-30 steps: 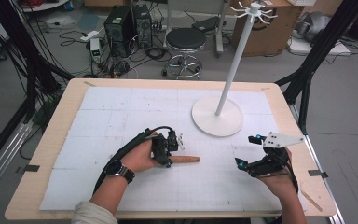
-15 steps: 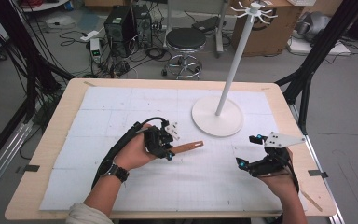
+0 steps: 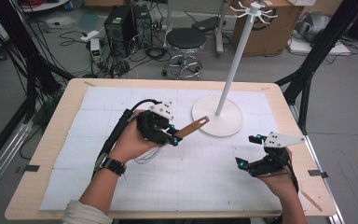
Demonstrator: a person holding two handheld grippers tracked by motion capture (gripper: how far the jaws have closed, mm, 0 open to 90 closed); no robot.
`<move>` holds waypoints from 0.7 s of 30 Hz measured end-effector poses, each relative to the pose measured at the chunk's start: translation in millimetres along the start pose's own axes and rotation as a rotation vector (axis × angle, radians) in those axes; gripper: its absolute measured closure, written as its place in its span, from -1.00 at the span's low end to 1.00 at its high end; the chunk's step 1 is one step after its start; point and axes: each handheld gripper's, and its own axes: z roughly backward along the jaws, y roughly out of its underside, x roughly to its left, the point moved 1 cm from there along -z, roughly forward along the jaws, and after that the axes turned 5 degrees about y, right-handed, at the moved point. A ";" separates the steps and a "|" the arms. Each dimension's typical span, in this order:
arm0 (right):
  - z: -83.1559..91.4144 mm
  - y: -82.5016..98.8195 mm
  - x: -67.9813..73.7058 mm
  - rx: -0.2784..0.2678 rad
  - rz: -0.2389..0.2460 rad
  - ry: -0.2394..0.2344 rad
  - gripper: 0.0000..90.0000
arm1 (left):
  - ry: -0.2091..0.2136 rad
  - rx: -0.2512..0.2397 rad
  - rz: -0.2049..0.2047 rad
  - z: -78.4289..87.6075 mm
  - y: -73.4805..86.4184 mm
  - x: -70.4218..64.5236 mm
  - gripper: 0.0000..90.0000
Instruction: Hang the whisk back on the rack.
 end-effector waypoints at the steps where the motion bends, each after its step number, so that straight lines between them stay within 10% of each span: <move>1: 0.0 0.0 0.0 0.000 0.001 0.000 -0.99 | 0.001 -0.007 -0.002 1.2 -2.3 0.3 0.58; 21: 2.7 0.4 -1.8 -0.015 -0.004 0.001 -0.99 | 0.060 -0.175 0.023 20.4 -44.0 12.9 0.58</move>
